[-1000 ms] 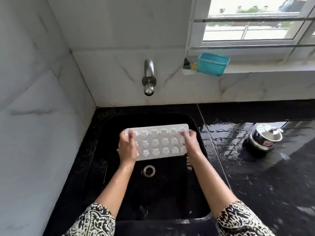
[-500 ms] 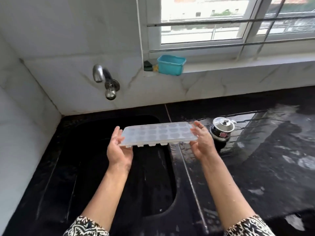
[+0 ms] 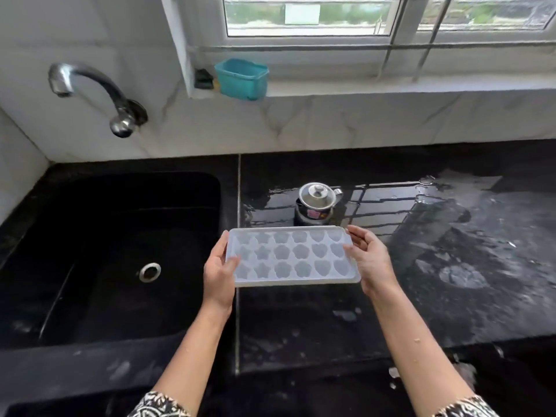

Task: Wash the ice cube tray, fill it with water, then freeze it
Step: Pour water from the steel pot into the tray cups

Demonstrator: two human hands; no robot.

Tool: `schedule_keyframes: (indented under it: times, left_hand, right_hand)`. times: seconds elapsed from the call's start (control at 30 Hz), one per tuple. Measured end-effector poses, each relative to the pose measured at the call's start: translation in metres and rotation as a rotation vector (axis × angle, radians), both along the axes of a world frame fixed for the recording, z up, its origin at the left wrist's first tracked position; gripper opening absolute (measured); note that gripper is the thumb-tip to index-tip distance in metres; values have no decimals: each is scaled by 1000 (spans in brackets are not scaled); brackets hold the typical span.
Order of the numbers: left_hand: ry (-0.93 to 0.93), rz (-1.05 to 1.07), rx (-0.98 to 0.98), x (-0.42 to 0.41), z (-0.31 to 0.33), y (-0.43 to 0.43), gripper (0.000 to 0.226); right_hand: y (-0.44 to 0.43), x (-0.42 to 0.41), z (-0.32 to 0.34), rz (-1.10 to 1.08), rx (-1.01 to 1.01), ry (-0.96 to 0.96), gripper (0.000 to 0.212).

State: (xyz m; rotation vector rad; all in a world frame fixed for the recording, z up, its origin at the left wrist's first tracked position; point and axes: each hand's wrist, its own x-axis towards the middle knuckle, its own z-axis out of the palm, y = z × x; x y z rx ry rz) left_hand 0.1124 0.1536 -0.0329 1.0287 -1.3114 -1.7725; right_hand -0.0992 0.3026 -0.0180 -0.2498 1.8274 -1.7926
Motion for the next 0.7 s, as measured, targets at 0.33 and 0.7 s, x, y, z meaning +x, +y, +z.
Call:
schedule_keyframes:
  times: [0.33,0.7]
  left_hand:
    - [-809,-277,-511,-1,-37,23,104]
    - [-935,-379,-564,1,-35,27,142]
  right_hand:
    - [16,-13,-42,116,469,618,28]
    - [17,-18,-54,156,453,771,28]
